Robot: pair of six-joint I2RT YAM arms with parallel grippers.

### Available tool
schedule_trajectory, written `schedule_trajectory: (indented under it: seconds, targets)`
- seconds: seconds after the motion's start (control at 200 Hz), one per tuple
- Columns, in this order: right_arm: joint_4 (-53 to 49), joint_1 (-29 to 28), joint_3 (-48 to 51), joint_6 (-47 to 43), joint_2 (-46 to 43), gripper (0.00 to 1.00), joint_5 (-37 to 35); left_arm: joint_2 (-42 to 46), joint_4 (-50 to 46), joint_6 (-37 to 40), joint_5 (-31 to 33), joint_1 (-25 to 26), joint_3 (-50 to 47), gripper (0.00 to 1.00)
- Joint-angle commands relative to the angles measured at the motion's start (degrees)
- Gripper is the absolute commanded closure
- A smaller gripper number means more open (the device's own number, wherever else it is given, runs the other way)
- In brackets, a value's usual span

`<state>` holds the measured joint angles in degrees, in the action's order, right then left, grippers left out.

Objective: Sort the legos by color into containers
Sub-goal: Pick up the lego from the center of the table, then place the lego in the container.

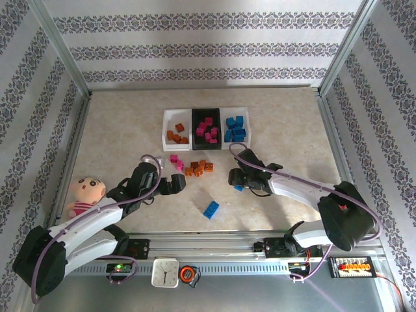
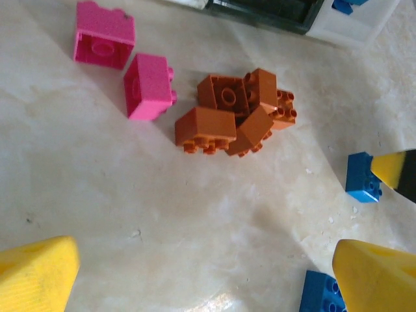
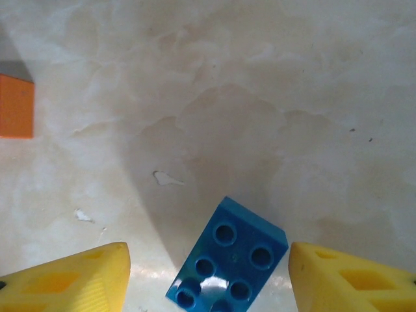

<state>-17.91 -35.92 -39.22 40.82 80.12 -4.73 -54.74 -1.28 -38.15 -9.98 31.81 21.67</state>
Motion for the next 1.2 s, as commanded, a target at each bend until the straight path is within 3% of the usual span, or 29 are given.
schedule_trajectory:
  seconds: [0.0,0.205,0.4,0.59,0.829,1.199]
  targets:
    - [1.7,-0.5,-0.9,2.9,3.0,0.36,-1.6,2.0,4.8,-3.0,1.8,0.7,-2.6,0.0]
    - [1.2,-0.8,-0.7,3.5,5.7,0.44,-2.0,4.5,4.6,-3.1,3.3,0.6,-4.2,0.0]
    - [1.2,-0.9,-0.8,2.0,4.6,0.68,-0.7,4.9,4.0,-2.6,3.6,0.6,-3.9,0.0]
    - [-0.6,0.0,-3.2,-2.3,-1.8,0.79,0.2,4.9,4.4,-2.1,3.4,0.6,-3.7,0.0]
    - [-2.0,7.1,-14.0,-9.6,-3.4,0.81,3.4,4.8,4.1,-0.6,2.8,0.6,-2.6,0.0]
    - [-3.0,12.2,-39.2,-17.3,19.0,0.75,-3.0,4.4,3.8,-0.2,0.6,0.6,-1.6,0.0]
